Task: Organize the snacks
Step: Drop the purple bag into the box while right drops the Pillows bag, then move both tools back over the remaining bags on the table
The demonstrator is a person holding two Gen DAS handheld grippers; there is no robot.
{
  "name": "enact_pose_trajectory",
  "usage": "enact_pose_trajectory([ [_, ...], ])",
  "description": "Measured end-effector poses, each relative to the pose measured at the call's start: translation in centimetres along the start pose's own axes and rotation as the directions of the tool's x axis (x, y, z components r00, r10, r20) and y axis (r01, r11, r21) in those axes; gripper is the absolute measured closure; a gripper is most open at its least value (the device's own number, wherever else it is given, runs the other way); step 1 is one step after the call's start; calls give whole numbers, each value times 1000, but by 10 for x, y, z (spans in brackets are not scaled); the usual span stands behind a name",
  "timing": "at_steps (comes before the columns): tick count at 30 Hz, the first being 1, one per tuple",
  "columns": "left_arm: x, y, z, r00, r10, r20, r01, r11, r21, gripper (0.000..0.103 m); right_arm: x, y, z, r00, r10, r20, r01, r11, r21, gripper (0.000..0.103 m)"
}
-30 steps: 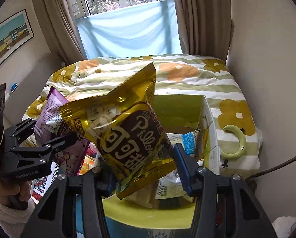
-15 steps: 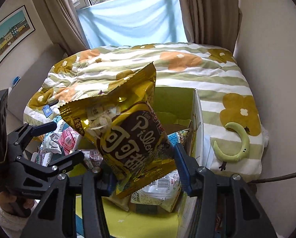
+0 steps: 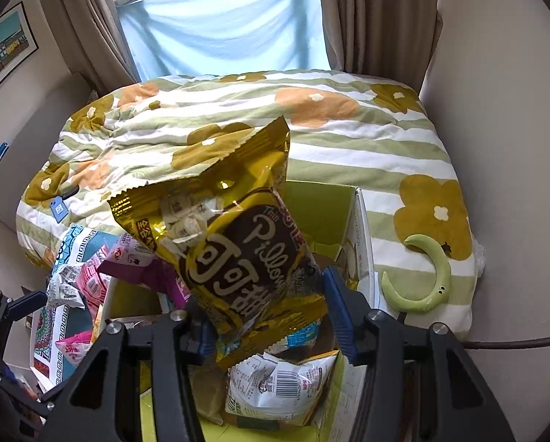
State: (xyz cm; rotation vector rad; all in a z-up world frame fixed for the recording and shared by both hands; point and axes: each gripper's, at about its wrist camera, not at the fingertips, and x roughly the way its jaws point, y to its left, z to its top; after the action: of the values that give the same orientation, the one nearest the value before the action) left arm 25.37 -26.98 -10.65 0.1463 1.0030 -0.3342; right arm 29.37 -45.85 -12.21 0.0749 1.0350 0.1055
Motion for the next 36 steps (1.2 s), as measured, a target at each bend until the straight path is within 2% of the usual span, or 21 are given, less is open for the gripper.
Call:
enact_pose_trajectory([
  [1,0,2,-1,1000,-2,0,2,1000,-7,1,2,0,-1,1000,-9,5,9,1000,4,52],
  [2,0,3,-2,1000,-3,-1,3,1000,-12,1,1,0,-2,1000,-15,18,15,1000,11,39],
  [3,0,5,-3,1000,-3,-3,3,1000,-17,1,-1,-1,-5,999,-14,32,13,1000,15,20],
  [5,-1,8,-6,1000,-1,-5,1,1000,-29,1,-8,-2,-12,998,-10,64,8,1000,23,7],
  [11,-6,10,-12,1000,2,3,-2,998,-56,1,-32,-2,-40,992,24,126,-31,998,58,7],
  [18,-25,6,-14,999,31,41,-28,997,-66,1,-53,6,-59,987,8,159,-11,1000,18,6],
  [25,-60,10,-24,989,128,67,-121,988,-99,1,-83,17,-69,981,-6,195,9,1000,-16,6],
  [30,-77,24,-38,981,183,60,-175,977,-120,1,-97,27,-77,972,37,233,-29,999,-39,6],
  [36,-97,63,-60,979,191,76,-174,966,-190,1,-117,48,-89,957,64,282,-54,998,-43,6],
])
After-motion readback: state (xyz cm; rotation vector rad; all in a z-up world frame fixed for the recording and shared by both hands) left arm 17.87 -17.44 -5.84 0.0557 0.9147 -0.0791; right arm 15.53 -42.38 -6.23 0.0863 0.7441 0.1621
